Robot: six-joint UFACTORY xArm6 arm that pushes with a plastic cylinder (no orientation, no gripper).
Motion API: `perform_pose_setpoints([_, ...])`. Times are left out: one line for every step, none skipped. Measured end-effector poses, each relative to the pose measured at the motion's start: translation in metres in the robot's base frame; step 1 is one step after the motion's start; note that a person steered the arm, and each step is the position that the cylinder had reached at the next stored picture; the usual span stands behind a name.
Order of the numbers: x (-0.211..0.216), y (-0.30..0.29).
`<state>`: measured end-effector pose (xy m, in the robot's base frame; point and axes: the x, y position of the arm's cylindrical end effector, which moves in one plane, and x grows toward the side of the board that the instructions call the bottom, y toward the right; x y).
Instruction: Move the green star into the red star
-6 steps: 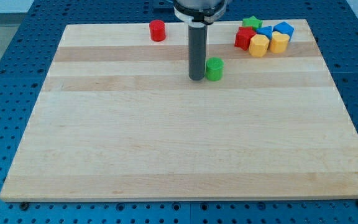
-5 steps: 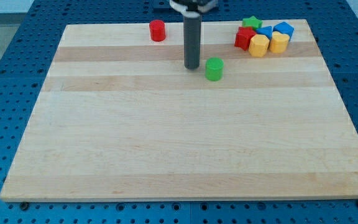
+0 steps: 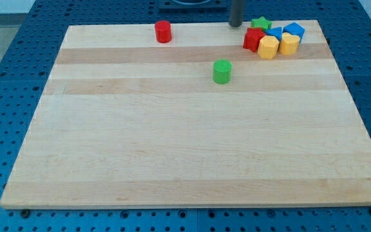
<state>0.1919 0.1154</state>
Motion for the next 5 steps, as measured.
perform_pose_setpoints([0.000,0.030])
perform_pose_setpoints([0.000,0.073])
perform_pose_setpoints([0.005,0.074])
perform_pose_setpoints([0.016,0.040])
perform_pose_setpoints([0.036,-0.017])
